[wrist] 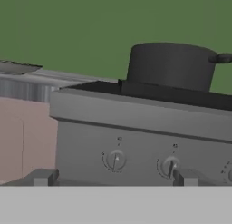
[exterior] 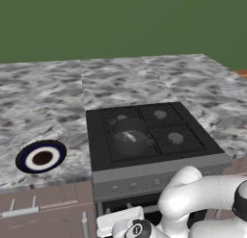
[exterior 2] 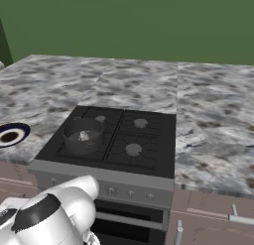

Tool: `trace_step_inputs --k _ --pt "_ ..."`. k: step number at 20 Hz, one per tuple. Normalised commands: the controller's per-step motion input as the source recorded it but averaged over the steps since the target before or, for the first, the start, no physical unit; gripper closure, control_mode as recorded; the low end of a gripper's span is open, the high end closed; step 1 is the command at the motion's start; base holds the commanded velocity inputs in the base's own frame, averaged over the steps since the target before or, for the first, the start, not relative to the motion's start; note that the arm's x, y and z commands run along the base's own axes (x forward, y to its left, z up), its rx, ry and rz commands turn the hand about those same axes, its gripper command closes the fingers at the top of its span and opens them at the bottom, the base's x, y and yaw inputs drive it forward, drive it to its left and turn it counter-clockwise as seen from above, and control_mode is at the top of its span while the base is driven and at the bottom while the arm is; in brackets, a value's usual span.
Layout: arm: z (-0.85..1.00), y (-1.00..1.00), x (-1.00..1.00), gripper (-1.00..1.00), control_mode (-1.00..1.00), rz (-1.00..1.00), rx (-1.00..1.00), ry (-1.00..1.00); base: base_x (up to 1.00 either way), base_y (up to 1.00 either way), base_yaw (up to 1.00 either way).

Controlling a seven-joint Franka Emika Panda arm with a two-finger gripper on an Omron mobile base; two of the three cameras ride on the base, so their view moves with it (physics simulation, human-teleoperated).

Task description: Retrieve the frozen meat and place it in the pot on a burner. Then turn the burner on.

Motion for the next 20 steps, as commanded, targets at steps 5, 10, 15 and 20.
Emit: trace_step_inputs --k 5,10,15,20 --pt "-0.16 0.0 0.0 -1.0 -1.0 0.0 0.02 0.0 0.0 0.0 0.0" --pt "-0.12 -0.02 0.01 -1.0 -1.0 -0.04 0.12 0.0 0.0 0.0 0.0" --pt "-0.02 -0.15 0.11 -1.0 -1.0 -0.1 0.21 0.0 0.0 0.0 0.0" --pt "-0.09 -0.12 0.14 -1.0 -1.0 -0.14 0.14 0.0 0.0 0.0 0.0"
